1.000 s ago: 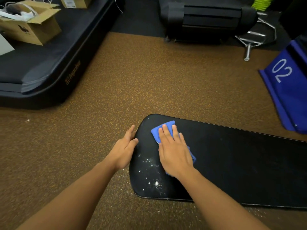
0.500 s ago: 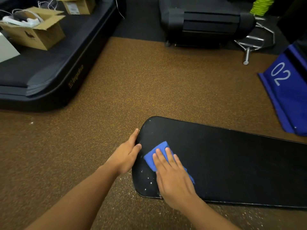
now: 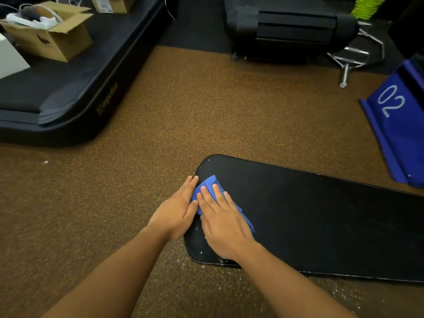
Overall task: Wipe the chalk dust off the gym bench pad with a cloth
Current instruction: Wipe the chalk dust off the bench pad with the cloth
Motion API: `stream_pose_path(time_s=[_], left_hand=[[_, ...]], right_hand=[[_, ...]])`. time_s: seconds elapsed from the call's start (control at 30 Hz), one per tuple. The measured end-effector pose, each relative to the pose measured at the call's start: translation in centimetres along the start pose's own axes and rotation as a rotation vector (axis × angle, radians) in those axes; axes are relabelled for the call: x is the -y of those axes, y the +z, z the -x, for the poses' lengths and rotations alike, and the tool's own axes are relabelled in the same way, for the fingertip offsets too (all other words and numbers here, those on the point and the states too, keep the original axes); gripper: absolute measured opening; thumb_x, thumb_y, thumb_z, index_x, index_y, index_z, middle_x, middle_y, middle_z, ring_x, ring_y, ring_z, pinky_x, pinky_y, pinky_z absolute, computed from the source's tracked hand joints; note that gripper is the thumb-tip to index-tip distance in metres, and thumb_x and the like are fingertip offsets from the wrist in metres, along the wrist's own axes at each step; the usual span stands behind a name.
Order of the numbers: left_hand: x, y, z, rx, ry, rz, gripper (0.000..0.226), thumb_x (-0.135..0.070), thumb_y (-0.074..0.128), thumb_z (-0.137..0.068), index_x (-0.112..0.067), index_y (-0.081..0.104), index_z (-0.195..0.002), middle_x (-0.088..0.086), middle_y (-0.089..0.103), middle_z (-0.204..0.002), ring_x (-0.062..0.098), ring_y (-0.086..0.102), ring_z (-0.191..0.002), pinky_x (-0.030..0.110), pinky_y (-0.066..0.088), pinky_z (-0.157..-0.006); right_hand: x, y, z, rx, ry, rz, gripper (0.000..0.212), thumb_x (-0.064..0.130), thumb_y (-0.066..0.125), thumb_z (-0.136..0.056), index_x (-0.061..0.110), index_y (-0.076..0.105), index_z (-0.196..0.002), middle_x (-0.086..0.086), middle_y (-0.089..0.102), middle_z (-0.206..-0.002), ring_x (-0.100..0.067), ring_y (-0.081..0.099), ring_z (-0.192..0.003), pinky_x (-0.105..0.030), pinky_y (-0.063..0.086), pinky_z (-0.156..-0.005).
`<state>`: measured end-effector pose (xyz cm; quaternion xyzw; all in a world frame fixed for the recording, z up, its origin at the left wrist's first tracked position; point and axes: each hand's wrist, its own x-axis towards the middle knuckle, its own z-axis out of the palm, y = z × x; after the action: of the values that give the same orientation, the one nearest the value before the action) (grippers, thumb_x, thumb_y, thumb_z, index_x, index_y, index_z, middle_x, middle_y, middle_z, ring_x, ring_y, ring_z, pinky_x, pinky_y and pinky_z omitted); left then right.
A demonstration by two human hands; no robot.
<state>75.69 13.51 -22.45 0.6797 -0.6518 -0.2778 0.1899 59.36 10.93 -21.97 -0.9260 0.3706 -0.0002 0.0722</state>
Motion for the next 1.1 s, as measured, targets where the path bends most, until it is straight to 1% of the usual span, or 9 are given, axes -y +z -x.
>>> stream_pose_path(time_s=[0.1,0.27,0.4,0.53,0.7,0.8,0.97,1.03,1.1], left_hand=[[0.2,-0.3,0.6,0.014,0.005,0.025,0.067,-0.044,0.024,-0.091,-0.022,0.004,-0.151,-0.006,0.008,-0.159,-0.002,0.008,-0.141,0.017,0.012,-0.11],[-0.3,-1.0,1.1,0.013,-0.027,0.054,0.062,-0.031,0.033,-0.098,-0.02,0.005,-0.152,-0.003,0.015,-0.158,0.008,0.019,-0.141,0.017,0.016,-0.107],[0.0,-1.1,1.4,0.015,-0.059,0.065,0.068,-0.039,0.028,-0.09,-0.022,0.004,-0.152,0.0,0.02,-0.157,0.016,0.028,-0.14,0.029,0.025,-0.111],[0.3,-0.4,1.8,-0.006,-0.088,0.077,0.069,-0.038,0.027,-0.088,-0.021,0.007,-0.152,0.003,0.024,-0.156,0.019,0.029,-0.14,0.031,0.025,-0.112],[0.0,-0.2,2.4,-0.014,-0.102,0.124,0.069,-0.036,0.027,-0.088,-0.019,0.009,-0.151,0.004,0.025,-0.156,0.019,0.03,-0.139,0.031,0.026,-0.111],[0.0,-0.4,2.8,-0.019,-0.117,0.17,0.068,-0.036,0.028,-0.089,-0.02,0.009,-0.151,0.003,0.029,-0.154,0.018,0.032,-0.139,0.03,0.025,-0.111],[1.1,-1.0,3.4,-0.046,-0.154,0.2,0.065,-0.04,0.026,-0.09,-0.026,0.008,-0.151,-0.001,0.032,-0.153,0.017,0.035,-0.137,0.04,0.029,-0.112],[1.5,-1.0,3.6,-0.059,-0.157,0.195,0.066,-0.039,0.026,-0.09,-0.025,0.009,-0.151,0.001,0.033,-0.153,0.018,0.034,-0.137,0.04,0.029,-0.112],[1.6,-0.9,3.6,-0.058,-0.162,0.215,0.067,-0.037,0.028,-0.089,-0.022,0.011,-0.151,0.003,0.034,-0.152,0.018,0.034,-0.137,0.037,0.028,-0.112]], right_hand=[[-0.5,-0.4,0.9,0.04,-0.058,0.015,0.055,0.031,0.023,-0.094,0.01,0.036,-0.144,-0.006,0.031,-0.153,-0.026,0.02,-0.143,-0.044,0.017,-0.113],[-0.3,-0.9,0.0,0.064,0.027,-0.052,0.065,0.033,0.003,-0.09,0.012,0.011,-0.15,-0.004,0.007,-0.16,-0.026,-0.005,-0.146,-0.042,-0.003,-0.115],[0.6,-0.9,-1.4,0.084,0.157,-0.037,0.056,0.028,0.021,-0.101,0.012,-0.001,-0.15,-0.005,-0.004,-0.16,-0.029,-0.012,-0.145,-0.045,-0.002,-0.116],[1.8,-0.8,-0.7,0.079,0.137,-0.028,0.056,0.029,0.021,-0.101,0.012,0.002,-0.151,-0.005,-0.002,-0.16,-0.029,-0.01,-0.145,-0.045,-0.002,-0.116],[2.1,0.0,4.0,0.093,-0.097,-0.004,0.062,0.03,0.012,-0.091,0.011,0.016,-0.15,-0.004,0.012,-0.159,-0.027,0.003,-0.146,-0.042,0.001,-0.115],[0.8,0.0,5.1,0.081,-0.05,-0.007,0.062,0.029,0.014,-0.09,0.01,0.027,-0.147,-0.005,0.023,-0.156,-0.028,0.013,-0.145,-0.045,0.013,-0.115],[0.8,-0.7,1.5,0.047,0.217,-0.043,0.056,0.028,0.02,-0.099,0.01,0.007,-0.15,-0.006,0.003,-0.16,-0.03,-0.007,-0.145,-0.045,0.003,-0.116],[1.9,-0.4,1.2,0.045,0.191,-0.033,0.056,0.028,0.022,-0.099,0.01,0.007,-0.15,-0.007,0.004,-0.16,-0.032,-0.006,-0.145,-0.046,0.003,-0.116],[2.8,0.2,2.5,0.045,0.031,0.037,0.057,0.028,0.019,-0.096,0.009,0.018,-0.149,-0.009,0.016,-0.158,-0.033,0.005,-0.145,-0.046,0.009,-0.115]])
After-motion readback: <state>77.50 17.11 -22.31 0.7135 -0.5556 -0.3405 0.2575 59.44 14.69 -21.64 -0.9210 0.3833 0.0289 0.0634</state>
